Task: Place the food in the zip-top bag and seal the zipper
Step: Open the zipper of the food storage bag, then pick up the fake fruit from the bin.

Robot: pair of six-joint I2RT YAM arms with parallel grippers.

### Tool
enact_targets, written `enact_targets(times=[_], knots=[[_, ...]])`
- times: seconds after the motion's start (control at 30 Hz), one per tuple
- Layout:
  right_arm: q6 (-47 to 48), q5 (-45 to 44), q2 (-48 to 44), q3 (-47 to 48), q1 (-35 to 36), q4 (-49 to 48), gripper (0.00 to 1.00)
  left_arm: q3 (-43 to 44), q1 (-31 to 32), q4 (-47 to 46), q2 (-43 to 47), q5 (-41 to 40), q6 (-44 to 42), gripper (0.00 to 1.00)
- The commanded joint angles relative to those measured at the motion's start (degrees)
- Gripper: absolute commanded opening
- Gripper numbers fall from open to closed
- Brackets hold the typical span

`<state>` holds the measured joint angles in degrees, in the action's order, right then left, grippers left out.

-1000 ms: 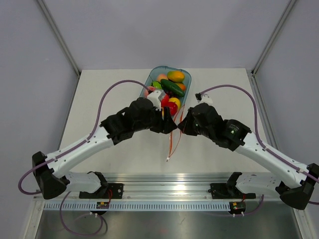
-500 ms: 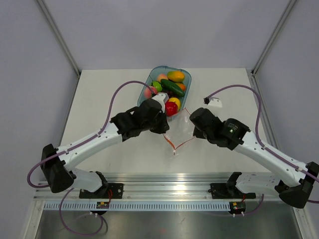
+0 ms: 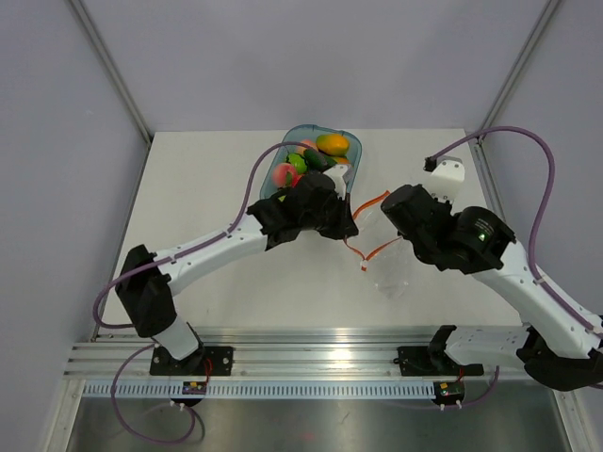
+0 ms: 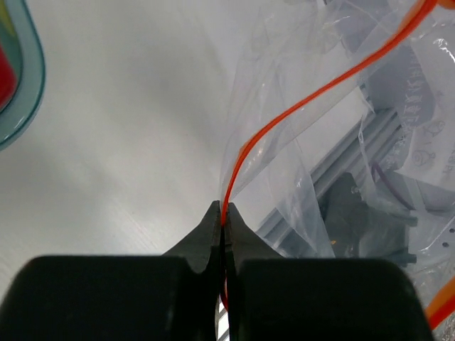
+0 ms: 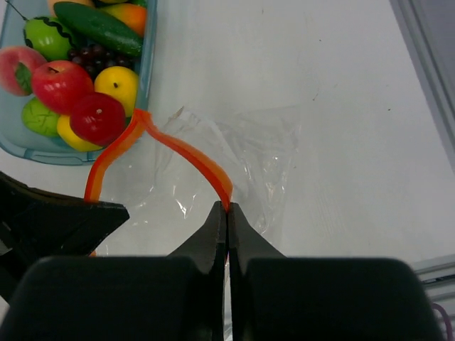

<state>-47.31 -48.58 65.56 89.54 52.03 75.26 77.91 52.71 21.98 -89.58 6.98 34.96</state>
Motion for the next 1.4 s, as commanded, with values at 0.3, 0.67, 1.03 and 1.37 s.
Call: enact_targets(times=[0.3,0.67,1.03,1.37], knots=[[-0.94,0.23,5.90,-14.73,-1.14,-6.70,0.00,7.78,-3.22,-2.30,-13.34,6.03,-7.80,0.38],[5.64,7.09,6.60,-20.28,-5.45,-19.97,0.00,12.26,-5.69,12.47,-8.51,0.76,-17.56,0.71],[11.45,14.82,11.35,-20.45,-12.21,-27.45,0.00,8.22,-16.04,9.31,2.39,6.30,-13.87,0.71],[12.59,15.44,8.45,-20.46,-14.15,-27.28,0.00,19.64,-15.89,18.80,-10.52,-14.50,-12.64,0.91]])
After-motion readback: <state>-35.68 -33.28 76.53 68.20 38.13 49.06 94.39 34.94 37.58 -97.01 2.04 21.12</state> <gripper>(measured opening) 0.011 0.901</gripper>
